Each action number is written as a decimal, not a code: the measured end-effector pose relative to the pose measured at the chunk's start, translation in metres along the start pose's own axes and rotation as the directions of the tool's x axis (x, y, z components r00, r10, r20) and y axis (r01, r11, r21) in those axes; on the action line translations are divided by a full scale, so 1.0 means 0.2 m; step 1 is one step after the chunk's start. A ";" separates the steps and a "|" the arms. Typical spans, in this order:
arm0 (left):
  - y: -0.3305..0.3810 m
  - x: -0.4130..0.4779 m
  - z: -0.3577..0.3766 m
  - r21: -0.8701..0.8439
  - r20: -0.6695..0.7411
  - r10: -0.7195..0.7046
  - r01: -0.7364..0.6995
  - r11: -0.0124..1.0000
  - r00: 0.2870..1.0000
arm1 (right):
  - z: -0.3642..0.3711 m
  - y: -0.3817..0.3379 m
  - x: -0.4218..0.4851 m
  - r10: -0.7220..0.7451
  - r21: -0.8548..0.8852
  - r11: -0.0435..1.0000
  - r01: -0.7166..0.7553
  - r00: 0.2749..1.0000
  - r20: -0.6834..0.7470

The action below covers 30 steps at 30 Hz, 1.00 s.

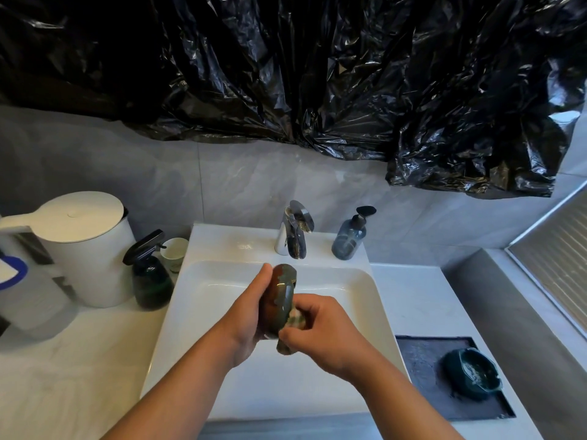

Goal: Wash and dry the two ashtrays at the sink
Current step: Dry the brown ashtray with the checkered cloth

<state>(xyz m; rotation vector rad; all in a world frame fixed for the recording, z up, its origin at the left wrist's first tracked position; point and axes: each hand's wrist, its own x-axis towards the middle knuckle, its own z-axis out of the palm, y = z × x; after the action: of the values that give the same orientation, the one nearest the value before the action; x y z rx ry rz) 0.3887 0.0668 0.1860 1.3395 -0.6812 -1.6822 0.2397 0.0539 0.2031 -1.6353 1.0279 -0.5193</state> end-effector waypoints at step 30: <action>0.04 0.04 -0.04 -0.074 0.004 -0.178 0.177 0.981 0.984 | 0.00 0.01 0.00 -0.119 -0.535 0.834 0.134 0.991 0.063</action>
<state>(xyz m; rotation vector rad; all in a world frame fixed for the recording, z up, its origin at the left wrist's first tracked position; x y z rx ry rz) 0.3972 0.0565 0.1859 1.3833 -0.5048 -1.8282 0.2394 0.0544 0.2014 -2.2166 1.1126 -0.3017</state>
